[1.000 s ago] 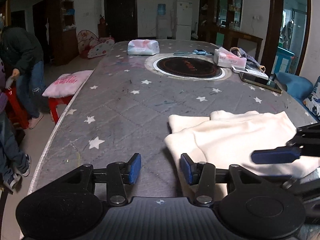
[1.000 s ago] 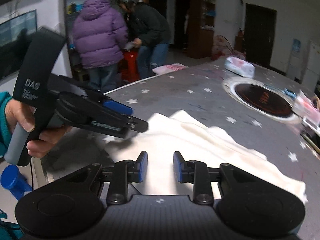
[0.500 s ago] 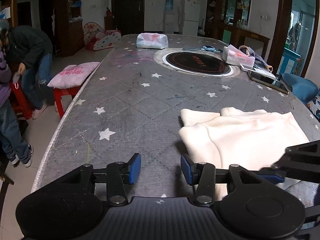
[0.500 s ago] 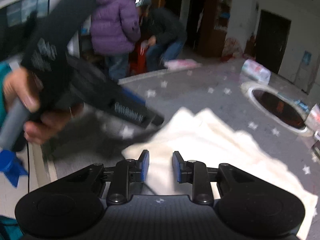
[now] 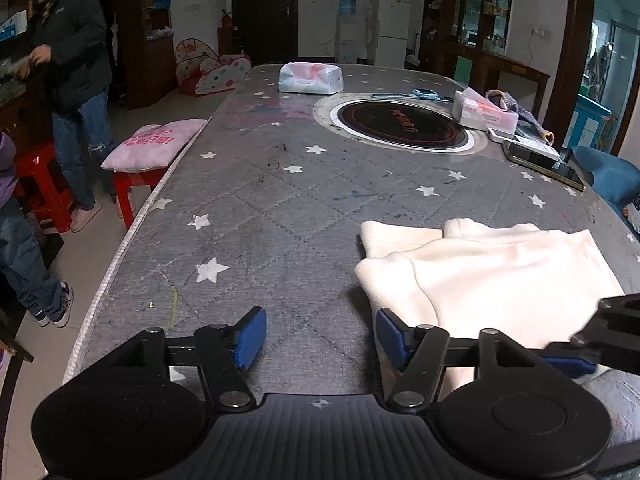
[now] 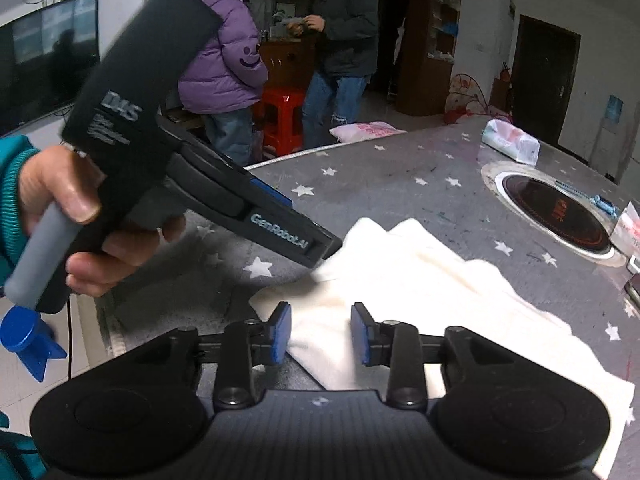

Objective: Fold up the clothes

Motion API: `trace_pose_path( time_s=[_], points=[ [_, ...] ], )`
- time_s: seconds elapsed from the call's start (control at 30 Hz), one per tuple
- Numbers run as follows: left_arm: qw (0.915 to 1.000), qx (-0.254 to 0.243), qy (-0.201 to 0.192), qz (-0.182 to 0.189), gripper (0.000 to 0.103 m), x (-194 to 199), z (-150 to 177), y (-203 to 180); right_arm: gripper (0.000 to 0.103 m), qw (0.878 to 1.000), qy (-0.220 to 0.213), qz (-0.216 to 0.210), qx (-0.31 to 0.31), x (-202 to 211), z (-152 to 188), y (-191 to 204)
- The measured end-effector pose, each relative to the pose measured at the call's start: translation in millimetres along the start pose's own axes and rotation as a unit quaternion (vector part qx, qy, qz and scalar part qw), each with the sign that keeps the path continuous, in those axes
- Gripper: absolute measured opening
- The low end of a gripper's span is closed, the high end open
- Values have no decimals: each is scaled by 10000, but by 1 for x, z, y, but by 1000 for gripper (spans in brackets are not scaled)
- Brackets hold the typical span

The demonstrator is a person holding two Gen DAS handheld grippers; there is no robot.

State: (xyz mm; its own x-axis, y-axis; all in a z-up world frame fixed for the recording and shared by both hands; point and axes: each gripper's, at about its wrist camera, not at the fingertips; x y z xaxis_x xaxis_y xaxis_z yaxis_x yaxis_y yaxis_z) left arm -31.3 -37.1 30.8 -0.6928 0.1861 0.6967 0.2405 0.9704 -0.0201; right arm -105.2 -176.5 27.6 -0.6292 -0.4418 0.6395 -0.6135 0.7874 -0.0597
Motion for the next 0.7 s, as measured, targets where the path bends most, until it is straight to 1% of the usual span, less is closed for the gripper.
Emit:
trace_pose_path(
  time_s=[0.13,0.23,0.3,0.33,0.37,0.47,0.57,0.67,0.7],
  points=[
    [9999,93,27,-88,73,-1,-1,3,37,9998,-15,-39,177,5,-1,8],
    [9998,172,41,-106,75,-1,-3,5,40,9992,-28,-46,406,3,-1,17],
    [9997,233,37,-109,80,0,-3,8,41,9983,25,-63,577,-2,-1,24],
    [9996,267,40,-88,80,0,-4,9,42,9978,52,-68,662,-4,-1,28],
    [9995,300,44,-67,80,1,-4,9,44,9972,79,-21,739,-7,-1,31],
    [9990,440,75,44,83,1,-6,12,44,9949,145,152,984,-15,1,39],
    [9977,627,144,202,83,0,-7,14,42,9931,235,302,1111,-21,2,43],
    [9954,865,206,368,84,0,-8,15,28,9930,214,412,1090,-22,1,44],
    [9936,998,240,466,84,0,-9,16,24,9945,162,364,967,-18,0,39]
  ],
)
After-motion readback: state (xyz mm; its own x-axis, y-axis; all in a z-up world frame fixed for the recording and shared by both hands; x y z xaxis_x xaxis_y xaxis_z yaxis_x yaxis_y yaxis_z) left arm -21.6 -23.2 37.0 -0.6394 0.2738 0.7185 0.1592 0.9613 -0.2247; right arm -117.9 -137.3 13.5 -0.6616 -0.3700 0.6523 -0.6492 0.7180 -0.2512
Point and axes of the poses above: each gripper's, at about its wrist camera, not at the fingertips, and x roughly against the way its jaws point, y to its left, z to its underside
